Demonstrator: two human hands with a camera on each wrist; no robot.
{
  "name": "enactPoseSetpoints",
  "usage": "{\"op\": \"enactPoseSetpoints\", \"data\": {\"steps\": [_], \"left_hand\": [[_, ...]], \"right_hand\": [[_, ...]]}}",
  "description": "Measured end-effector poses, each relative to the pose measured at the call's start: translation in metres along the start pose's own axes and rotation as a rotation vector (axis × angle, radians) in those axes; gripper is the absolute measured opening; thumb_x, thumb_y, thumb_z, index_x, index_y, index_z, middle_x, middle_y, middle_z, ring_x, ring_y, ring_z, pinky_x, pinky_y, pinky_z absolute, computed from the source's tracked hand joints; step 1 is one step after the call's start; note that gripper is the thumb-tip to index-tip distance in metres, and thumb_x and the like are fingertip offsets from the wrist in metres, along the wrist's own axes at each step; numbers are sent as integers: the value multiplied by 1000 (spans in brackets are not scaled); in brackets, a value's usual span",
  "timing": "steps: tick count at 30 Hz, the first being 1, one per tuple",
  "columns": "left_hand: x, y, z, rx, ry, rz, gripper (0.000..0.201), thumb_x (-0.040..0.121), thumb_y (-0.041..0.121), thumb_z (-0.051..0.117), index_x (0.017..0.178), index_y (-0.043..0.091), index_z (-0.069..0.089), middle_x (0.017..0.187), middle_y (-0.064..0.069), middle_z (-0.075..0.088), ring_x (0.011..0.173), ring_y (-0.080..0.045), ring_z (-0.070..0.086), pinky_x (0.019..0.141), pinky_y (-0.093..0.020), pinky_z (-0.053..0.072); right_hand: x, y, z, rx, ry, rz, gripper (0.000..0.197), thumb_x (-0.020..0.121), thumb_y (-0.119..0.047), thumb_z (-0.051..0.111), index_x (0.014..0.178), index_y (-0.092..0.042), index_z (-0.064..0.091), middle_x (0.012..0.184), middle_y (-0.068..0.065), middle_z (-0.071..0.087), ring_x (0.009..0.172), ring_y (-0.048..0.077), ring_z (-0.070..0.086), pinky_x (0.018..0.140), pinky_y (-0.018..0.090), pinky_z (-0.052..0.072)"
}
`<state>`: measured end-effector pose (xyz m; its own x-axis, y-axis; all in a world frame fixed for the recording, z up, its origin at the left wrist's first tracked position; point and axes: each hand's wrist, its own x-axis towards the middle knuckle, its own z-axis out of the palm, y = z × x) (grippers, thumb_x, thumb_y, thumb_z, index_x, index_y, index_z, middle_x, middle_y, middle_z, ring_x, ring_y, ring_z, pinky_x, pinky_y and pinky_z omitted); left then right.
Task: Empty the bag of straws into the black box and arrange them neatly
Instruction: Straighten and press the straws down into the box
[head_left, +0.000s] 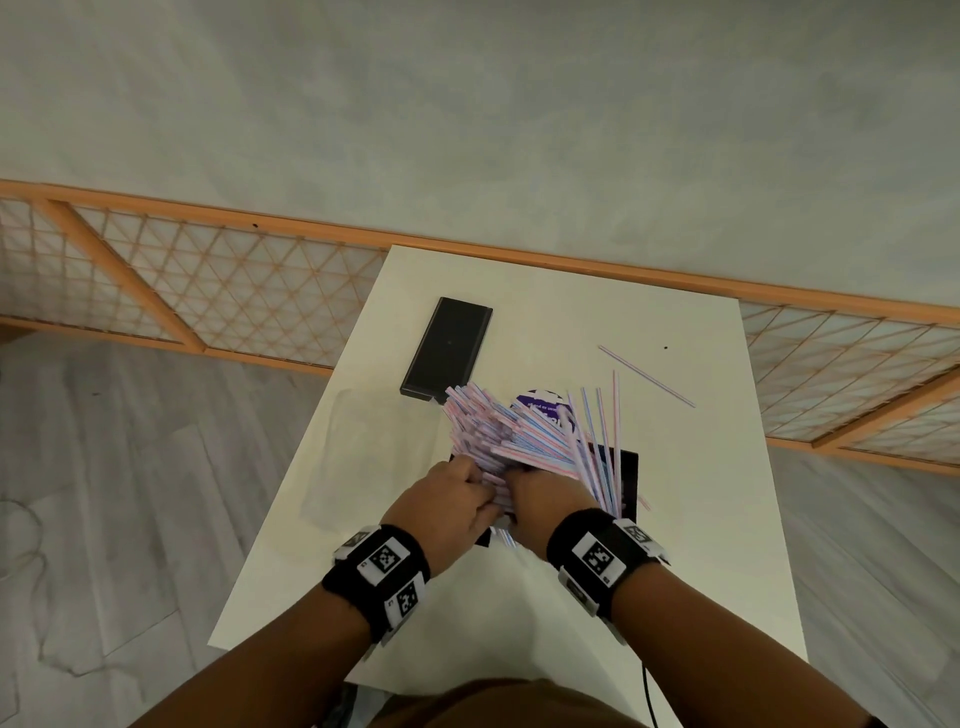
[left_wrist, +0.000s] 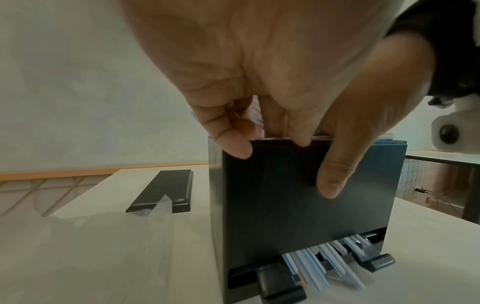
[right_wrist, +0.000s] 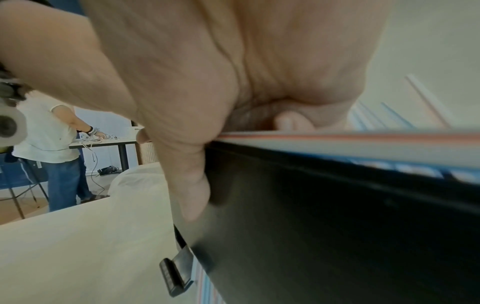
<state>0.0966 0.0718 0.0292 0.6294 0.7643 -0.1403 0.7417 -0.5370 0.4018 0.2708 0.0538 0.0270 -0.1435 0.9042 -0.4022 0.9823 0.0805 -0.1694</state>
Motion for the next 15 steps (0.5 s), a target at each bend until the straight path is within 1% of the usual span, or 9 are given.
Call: {"op": "enactPoseSetpoints", "data": {"steps": [3, 6, 9, 11, 15], "left_hand": [[3, -3, -1, 6, -30, -21, 42, 98, 52, 42, 107, 26, 74, 108, 3, 54, 95, -19, 56, 82, -34, 51], [4, -3, -2, -23, -21, -46, 39, 95, 53, 46, 111, 29, 72, 111, 5, 54, 96, -15, 58, 81, -33, 53], [2, -4, -3, -93, 3, -89, 39, 88, 55, 50, 110, 30, 70, 113, 9, 55, 93, -11, 60, 81, -34, 55], [1, -5, -3, -137, 22, -119, 34, 87, 53, 55, 105, 29, 70, 110, 10, 55, 89, -9, 60, 79, -34, 56], [-4, -3, -5, -204, 94, -149, 21, 86, 46, 67, 86, 25, 65, 97, 11, 53, 81, -10, 57, 73, -33, 53]], "right_hand": [[-4, 1, -1, 34, 32, -23, 33, 92, -27, 57, 121, -11, 52, 113, 12, 67, 103, 32, 66, 82, 38, 53], [-8, 2, -4, 75, 47, -45, 27, 90, -25, 57, 113, -12, 55, 112, 13, 66, 101, 33, 65, 83, 39, 52], [-15, 2, -7, 110, 72, -53, 26, 91, -27, 57, 113, -14, 55, 112, 11, 64, 101, 33, 64, 81, 40, 52], [-20, 2, -9, 134, 88, -56, 27, 91, -30, 58, 113, -16, 54, 112, 10, 64, 100, 33, 64, 81, 41, 53], [-34, 3, -17, 177, 137, -75, 32, 91, -34, 59, 117, -17, 55, 114, 8, 64, 101, 32, 63, 82, 40, 52]]}}
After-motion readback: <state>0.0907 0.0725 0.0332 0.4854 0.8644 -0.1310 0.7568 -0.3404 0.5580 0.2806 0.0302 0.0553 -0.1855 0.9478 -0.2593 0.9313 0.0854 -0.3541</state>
